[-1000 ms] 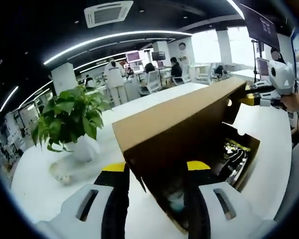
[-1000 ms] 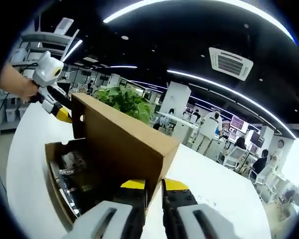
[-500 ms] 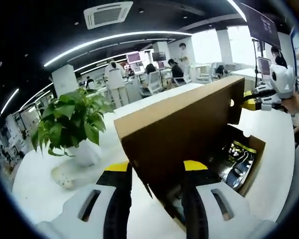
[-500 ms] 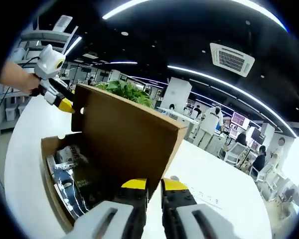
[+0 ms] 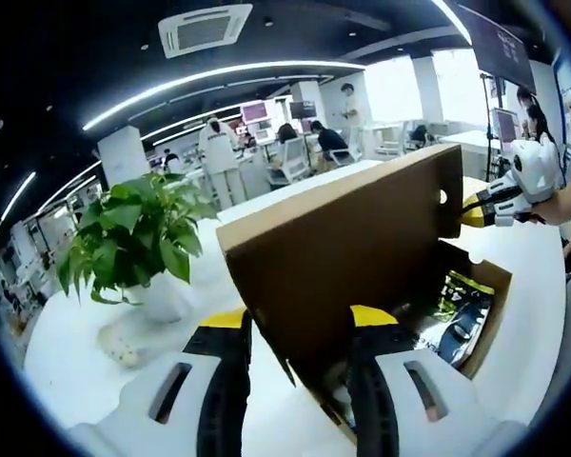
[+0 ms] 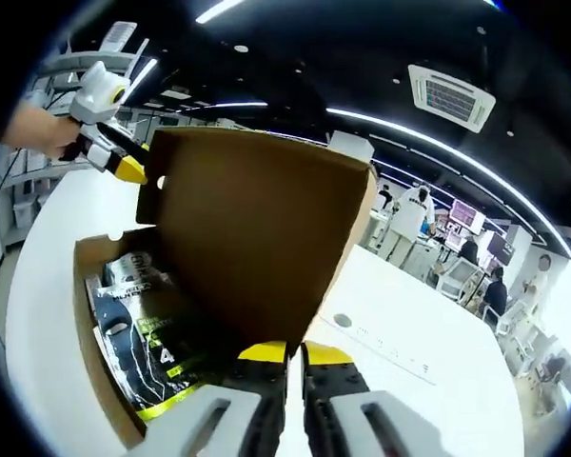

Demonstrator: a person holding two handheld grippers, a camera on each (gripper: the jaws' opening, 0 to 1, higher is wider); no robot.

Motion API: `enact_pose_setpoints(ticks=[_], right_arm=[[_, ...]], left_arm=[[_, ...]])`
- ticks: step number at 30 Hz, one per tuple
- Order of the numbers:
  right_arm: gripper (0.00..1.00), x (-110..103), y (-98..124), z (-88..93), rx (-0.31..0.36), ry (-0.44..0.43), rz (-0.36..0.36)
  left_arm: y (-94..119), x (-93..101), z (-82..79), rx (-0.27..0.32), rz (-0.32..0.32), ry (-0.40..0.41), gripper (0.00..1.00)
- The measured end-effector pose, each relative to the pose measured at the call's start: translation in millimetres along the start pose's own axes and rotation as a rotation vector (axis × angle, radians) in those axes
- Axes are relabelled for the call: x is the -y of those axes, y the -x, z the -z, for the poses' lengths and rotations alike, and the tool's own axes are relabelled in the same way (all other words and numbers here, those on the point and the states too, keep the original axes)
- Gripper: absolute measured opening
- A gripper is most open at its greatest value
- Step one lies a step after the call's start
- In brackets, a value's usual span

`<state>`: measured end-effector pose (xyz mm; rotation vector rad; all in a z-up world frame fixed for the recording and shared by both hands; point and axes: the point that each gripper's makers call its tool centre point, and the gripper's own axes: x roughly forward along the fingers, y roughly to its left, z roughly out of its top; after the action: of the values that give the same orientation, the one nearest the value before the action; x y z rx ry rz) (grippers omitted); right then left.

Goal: Operate the shoe box by opening the lid, removing the specified soft item, and placing it in the target area until the item is outside and the box remains undamaged.

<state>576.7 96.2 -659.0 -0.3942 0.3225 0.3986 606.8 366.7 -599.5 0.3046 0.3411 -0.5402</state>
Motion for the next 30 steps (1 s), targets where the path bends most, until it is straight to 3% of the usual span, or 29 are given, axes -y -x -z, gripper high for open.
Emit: enact_pose_setpoints(ticks=[19,30], right_arm=[[0.0,4.5,-11.7,6.4,-0.029,-0.043,0.004],[0.0,6.5,-14.5,4.2,-0.038,-0.027,0.003]], left_arm=[[-12.1,-2.9,-1.9,-0.003,0.006,-0.001,0.39],[-13.1,-1.4,28.6,-0.055,0.007,0.023,0.36]])
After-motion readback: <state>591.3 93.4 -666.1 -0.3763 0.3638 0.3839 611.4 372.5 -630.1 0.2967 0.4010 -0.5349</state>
